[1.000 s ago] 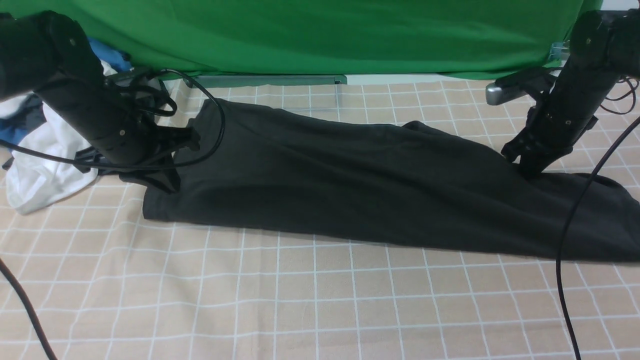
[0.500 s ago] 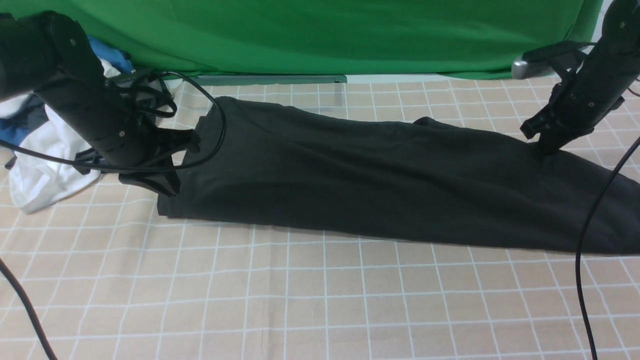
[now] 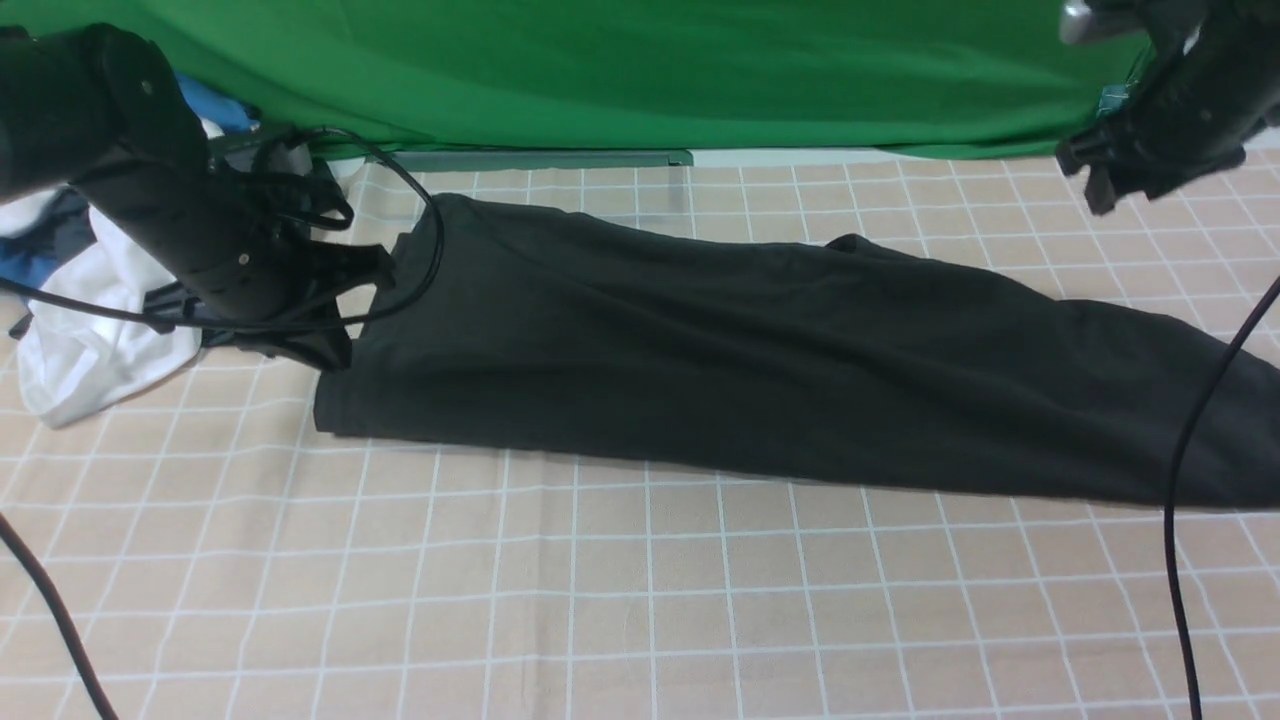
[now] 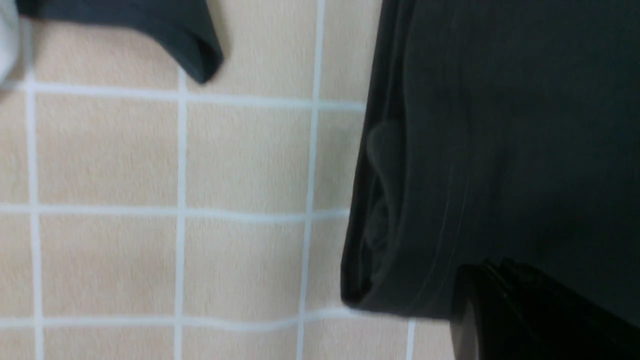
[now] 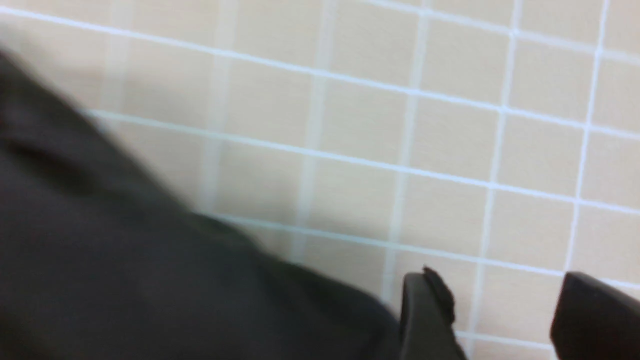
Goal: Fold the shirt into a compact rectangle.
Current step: 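Pull the folded dark garment lengthwise by its ends to straighten it flat on the table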
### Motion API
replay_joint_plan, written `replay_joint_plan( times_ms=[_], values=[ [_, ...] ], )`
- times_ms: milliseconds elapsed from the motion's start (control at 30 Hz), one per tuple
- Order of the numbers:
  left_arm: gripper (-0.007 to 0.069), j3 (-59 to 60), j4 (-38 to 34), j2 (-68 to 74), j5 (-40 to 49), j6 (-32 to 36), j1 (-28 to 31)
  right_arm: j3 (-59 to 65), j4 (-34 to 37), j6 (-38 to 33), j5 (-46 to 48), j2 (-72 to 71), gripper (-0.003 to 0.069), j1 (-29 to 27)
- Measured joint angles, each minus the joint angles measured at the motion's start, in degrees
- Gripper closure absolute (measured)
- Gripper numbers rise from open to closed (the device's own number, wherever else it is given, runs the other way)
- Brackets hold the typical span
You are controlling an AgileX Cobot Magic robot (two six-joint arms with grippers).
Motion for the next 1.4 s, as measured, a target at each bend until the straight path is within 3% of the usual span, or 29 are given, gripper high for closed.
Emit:
replay_joint_plan(
  times_ms=[167,367,500,567,633,733,767,800,933,1233,1333,1400],
  values=[
    [0.0536,0.00,0.15,0.06,-5.71,0.74,0.00,0.00,0.42,-0.72,0.43,-1.38,0.0335,3.12],
    [0.0253,0.00,2.79,2.45,-5.98,0.91,0.00,0.00,0.67,-1.48,0.37,-1.38,0.0365,6.03],
    [0.0132,0.00,1.49,5.20,-4.63,2.30,0.00,0.00,0.67,-1.64,0.37,-1.38,0.0368,6.58],
    [0.0137,0.00,0.28,6.14,-3.61,3.75,0.00,0.00,0.67,-1.64,0.46,-1.38,0.0368,6.62],
    [0.0188,0.00,-0.83,6.82,-2.41,4.92,0.00,0.00,0.67,-1.64,0.85,-1.38,0.0368,6.64],
    [0.0431,0.00,-1.51,7.18,-1.39,5.92,0.00,0.00,0.67,-1.70,1.97,-1.38,0.0368,6.64],
    [0.0447,0.00,-1.51,7.18,-1.31,5.98,0.00,0.00,0.67,-1.70,1.97,-1.38,0.0368,6.64],
    [0.0516,0.00,-1.55,6.98,-0.93,6.25,0.00,0.00,0.67,-2.18,2.69,-1.38,0.0368,6.64],
    [0.0516,0.00,-0.31,3.95,3.21,6.13,0.00,0.00,0.16,-3.14,6.80,-1.38,0.0370,6.64],
    [0.0516,6.44,9.65,-7.09,11.45,-2.74,-0.05,0.00,-0.06,-3.55,10.53,-1.38,0.0419,6.64],
    [0.0516,9.47,11.18,-7.39,10.11,-3.10,-0.05,0.00,2.56,-4.57,10.53,-1.38,0.0419,6.64],
    [0.0516,10.83,11.59,-7.39,7.87,-3.15,-0.05,0.00,8.49,-7.76,10.46,-1.32,0.0419,6.64]
  ],
)
